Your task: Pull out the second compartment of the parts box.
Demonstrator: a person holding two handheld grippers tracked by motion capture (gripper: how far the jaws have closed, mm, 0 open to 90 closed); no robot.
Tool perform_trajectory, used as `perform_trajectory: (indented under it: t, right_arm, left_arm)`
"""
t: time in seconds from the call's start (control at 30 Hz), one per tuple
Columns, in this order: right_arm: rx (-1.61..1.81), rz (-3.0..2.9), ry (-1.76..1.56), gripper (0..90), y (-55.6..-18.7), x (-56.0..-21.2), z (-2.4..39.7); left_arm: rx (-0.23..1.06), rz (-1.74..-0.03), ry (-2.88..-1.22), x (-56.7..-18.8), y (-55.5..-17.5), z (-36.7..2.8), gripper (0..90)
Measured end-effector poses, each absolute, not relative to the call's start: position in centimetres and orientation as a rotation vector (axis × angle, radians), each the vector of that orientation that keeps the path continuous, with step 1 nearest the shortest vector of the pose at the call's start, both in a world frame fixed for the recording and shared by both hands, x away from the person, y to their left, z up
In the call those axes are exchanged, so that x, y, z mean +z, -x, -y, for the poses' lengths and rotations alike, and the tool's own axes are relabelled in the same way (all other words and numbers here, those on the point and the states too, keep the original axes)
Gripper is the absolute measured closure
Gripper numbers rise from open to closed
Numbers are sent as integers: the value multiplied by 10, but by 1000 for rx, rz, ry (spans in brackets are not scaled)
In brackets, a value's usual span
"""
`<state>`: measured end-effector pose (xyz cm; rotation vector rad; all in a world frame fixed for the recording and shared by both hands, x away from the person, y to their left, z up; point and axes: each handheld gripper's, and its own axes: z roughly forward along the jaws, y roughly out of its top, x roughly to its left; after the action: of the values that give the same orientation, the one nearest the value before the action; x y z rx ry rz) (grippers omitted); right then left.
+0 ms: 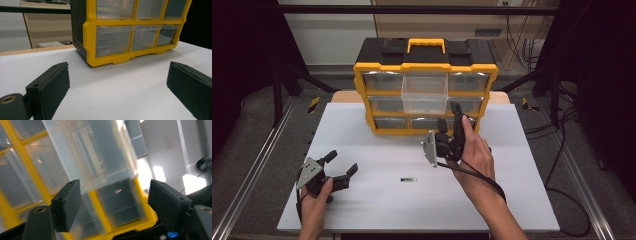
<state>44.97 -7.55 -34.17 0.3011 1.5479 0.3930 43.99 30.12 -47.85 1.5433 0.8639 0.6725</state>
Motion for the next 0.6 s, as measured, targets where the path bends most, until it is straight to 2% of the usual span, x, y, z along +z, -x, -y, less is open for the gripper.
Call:
perform_trajectory:
  t: [0.6]
  right_arm:
    - [841, -1899, -685, 136, -470, -353, 116]
  left_arm:
    - [701, -864, -1541, -478, -436, -304, 43]
